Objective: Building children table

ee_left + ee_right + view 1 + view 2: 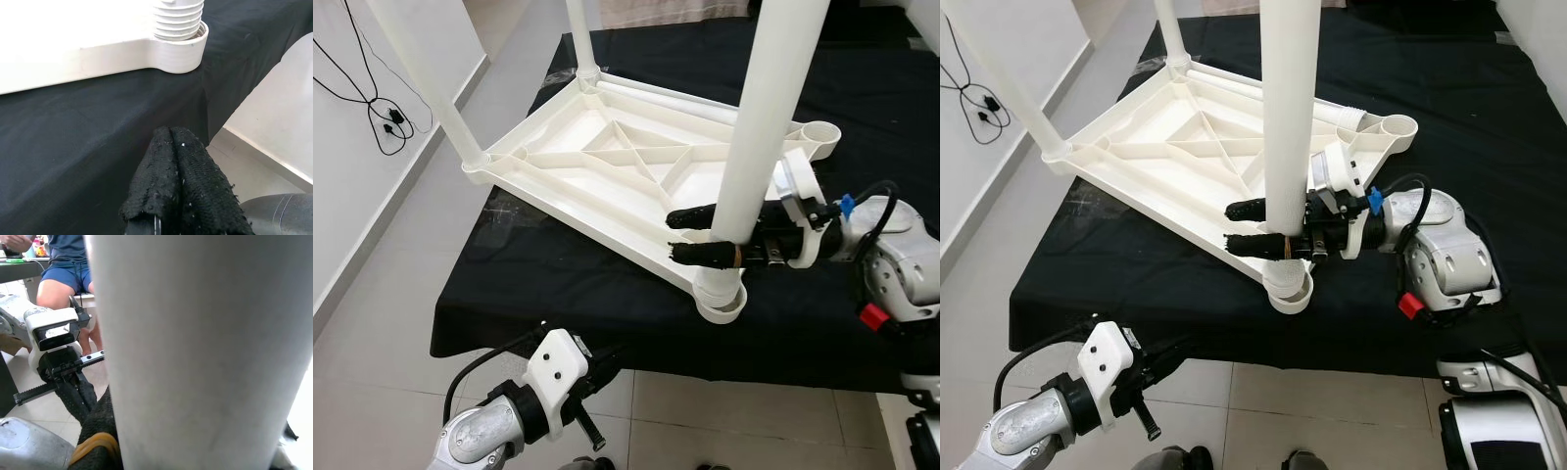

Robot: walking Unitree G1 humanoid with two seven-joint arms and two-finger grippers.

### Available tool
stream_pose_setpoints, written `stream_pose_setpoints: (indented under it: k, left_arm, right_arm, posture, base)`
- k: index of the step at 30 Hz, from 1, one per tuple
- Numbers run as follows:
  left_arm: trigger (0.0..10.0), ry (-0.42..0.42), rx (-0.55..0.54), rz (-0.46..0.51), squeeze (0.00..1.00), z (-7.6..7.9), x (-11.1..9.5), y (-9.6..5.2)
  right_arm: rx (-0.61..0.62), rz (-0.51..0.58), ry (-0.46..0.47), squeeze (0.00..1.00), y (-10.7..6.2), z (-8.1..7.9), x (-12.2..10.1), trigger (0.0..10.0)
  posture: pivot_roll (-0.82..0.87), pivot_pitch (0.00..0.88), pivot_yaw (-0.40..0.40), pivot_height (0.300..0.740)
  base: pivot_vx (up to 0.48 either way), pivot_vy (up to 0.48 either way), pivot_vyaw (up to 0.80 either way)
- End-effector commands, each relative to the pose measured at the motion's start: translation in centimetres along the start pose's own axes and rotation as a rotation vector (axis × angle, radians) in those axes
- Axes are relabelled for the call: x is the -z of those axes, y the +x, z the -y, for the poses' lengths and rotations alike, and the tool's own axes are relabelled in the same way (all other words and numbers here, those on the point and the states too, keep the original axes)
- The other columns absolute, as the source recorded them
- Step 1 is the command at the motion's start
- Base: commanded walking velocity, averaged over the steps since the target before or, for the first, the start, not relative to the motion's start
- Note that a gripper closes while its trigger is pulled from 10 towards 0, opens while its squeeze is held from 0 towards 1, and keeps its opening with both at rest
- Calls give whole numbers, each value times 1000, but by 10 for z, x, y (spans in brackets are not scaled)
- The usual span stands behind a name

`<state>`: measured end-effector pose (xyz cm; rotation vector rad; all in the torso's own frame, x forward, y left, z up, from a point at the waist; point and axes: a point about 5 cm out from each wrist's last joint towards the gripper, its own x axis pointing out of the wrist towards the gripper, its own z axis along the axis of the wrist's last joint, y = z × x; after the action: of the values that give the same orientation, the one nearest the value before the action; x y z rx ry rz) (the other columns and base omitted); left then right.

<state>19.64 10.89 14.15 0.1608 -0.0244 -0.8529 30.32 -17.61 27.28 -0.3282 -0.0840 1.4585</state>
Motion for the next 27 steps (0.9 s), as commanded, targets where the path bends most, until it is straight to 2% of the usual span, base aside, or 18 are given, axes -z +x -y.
stream_pose_setpoints:
  k: [1,11,20,27]
  left_arm:
    - [10000,-12,11,21,0,3,-1,-2]
    - [10000,-13,20,39,0,3,-3,-3]
    - [10000,-8,26,42,0,3,-3,-3]
    - [10000,-5,27,40,0,2,-3,-3]
  right_arm:
    - [-26,-28,46,0,-2,-3,9,10000]
    - [-44,-18,83,0,-4,-8,12,10000]
    - [-32,-2,108,0,3,-12,21,10000]
    - [48,-86,106,0,12,-13,34,10000]
  posture:
    - [19,259,86,740]
    - [19,260,90,740]
    - [23,262,89,740]
    - [22,267,91,740]
  base:
    - [0,0,0]
    - [0,0,0]
    - [0,0,0]
    - [0,0,0]
